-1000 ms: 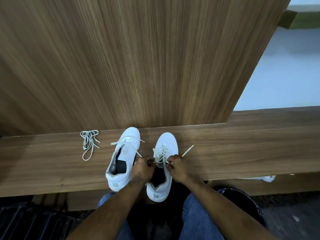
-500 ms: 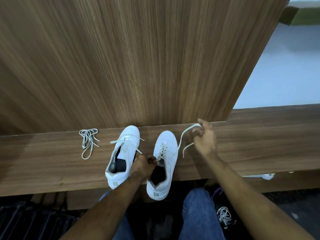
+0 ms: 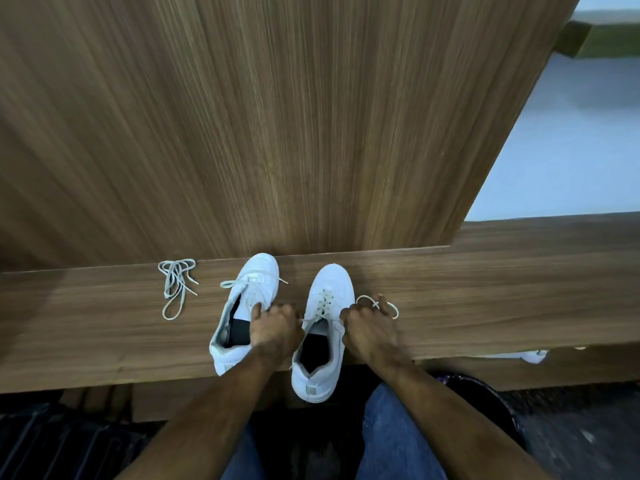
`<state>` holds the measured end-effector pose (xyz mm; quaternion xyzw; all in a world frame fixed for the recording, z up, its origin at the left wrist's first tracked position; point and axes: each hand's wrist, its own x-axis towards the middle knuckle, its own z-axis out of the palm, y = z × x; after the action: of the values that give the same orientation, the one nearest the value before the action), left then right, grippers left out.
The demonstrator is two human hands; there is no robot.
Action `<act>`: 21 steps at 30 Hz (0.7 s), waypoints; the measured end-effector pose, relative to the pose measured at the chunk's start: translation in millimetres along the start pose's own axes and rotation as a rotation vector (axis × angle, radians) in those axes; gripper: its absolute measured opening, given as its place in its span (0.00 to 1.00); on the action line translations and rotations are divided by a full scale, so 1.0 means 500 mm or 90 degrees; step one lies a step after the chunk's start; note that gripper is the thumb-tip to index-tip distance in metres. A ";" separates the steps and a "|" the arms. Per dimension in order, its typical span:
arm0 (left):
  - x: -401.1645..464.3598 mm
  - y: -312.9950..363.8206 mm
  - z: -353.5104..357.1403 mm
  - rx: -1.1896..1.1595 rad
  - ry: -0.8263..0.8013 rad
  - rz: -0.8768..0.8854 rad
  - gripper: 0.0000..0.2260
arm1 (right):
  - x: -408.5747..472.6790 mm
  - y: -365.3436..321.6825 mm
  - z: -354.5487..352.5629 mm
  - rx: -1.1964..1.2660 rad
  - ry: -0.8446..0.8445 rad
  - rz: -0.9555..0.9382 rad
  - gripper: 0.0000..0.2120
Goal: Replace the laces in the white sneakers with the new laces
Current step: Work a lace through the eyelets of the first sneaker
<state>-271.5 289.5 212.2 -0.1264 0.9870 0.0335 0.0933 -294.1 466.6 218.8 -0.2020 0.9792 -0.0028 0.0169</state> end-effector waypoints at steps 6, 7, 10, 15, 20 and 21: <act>0.002 -0.007 -0.002 0.012 -0.013 0.000 0.16 | 0.006 0.028 0.033 0.034 -0.011 0.057 0.12; 0.002 -0.010 -0.014 0.017 -0.017 0.012 0.16 | 0.006 0.032 0.035 0.091 -0.020 0.066 0.11; 0.013 -0.050 -0.053 -0.015 -0.027 -0.026 0.15 | 0.004 0.060 0.010 0.340 -0.062 0.105 0.08; 0.040 -0.080 -0.123 -0.534 -0.195 -0.107 0.10 | 0.010 0.103 -0.064 0.806 0.032 0.279 0.03; 0.039 -0.009 -0.221 -0.870 -0.212 -0.125 0.09 | 0.045 0.073 -0.172 0.955 0.047 0.171 0.05; 0.039 0.007 -0.242 -0.901 -0.199 -0.123 0.08 | 0.056 0.061 -0.193 0.978 0.033 0.141 0.06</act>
<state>-312.1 277.0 327.4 -0.2366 0.6889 0.6725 0.1313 -335.2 483.2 314.2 -0.0346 0.7171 -0.6840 0.1295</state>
